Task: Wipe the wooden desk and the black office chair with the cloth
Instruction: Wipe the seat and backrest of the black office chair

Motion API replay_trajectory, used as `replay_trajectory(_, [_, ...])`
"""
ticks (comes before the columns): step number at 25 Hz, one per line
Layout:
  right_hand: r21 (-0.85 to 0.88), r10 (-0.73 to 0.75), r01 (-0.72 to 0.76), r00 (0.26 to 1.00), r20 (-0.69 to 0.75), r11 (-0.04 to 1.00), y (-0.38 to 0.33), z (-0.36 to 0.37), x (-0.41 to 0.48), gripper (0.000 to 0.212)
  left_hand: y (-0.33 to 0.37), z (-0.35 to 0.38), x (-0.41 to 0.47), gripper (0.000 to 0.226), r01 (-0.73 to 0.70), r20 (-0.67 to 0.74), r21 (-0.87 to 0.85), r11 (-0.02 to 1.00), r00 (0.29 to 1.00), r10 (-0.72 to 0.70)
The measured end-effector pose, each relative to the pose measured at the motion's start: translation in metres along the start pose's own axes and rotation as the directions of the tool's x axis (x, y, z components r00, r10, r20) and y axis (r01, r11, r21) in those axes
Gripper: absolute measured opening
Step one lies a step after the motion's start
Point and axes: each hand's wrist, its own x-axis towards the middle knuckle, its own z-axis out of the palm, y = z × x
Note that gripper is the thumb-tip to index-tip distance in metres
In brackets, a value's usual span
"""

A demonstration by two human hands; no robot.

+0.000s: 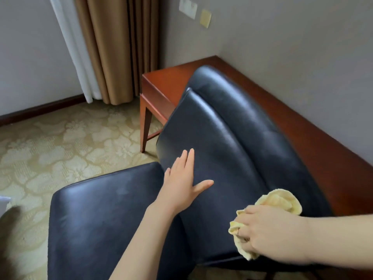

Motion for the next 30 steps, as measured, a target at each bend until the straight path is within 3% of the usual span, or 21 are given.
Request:
replay_trajectory(2, [-0.169, -0.016, -0.002, 0.994, -0.108, 0.986, 0.012, -0.002, -0.027, 0.022, 0.022, 0.001, 0.003, 0.089, -0.041, 0.002, 0.015, 0.999, 0.999, 0.041])
replay_trajectory(5, [-0.322, -0.196, 0.135, 0.966, -0.166, 0.937, 0.041, -0.005, -0.058, 0.009, 0.047, 0.002, 0.009, 0.081, -0.089, 0.007, 0.012, 0.996, 0.996, 0.089])
replay_trajectory(8, [-0.356, -0.153, 0.047, 0.948, -0.277, 0.933, 0.074, -0.026, -0.066, 0.011, 0.064, 0.004, 0.015, 0.080, -0.125, 0.037, 0.021, 0.992, 0.992, 0.124])
replay_trajectory(13, [-0.300, -0.044, -0.090, 0.911, -0.410, 0.950, 0.139, -0.070, -0.030, 0.034, 0.073, 0.017, 0.018, 0.087, -0.151, 0.175, 0.078, 0.985, 0.975, 0.135])
replay_trajectory(16, [-0.234, 0.044, -0.172, 0.881, -0.470, 0.957, 0.167, -0.097, -0.001, 0.043, 0.073, 0.022, 0.016, 0.093, -0.142, 0.206, 0.024, 0.990, 0.969, 0.134])
replay_trajectory(18, [-0.138, 0.104, -0.204, 0.848, -0.520, 0.969, 0.185, -0.114, 0.018, 0.042, 0.071, 0.022, 0.018, 0.091, -0.164, 0.198, 0.094, 0.982, 0.970, 0.143])
replay_trajectory(20, [0.066, 0.249, -0.258, 0.782, -0.571, 0.964, 0.198, -0.129, 0.035, 0.039, 0.071, 0.021, 0.020, 0.088, -0.187, 0.185, 0.221, 0.957, 0.972, 0.147])
replay_trajectory(23, [0.332, 0.454, -0.313, 0.683, -0.572, 0.890, 0.198, -0.131, 0.055, 0.052, 0.073, 0.019, 0.020, 0.084, -0.181, 0.219, 0.288, 0.940, 0.968, 0.119])
replay_trajectory(30, [0.414, 0.424, -0.169, 0.614, -0.666, 0.894, 0.174, -0.083, 0.029, 0.057, 0.074, 0.019, 0.022, 0.077, -0.126, 0.238, 0.286, 0.950, 0.970, 0.057])
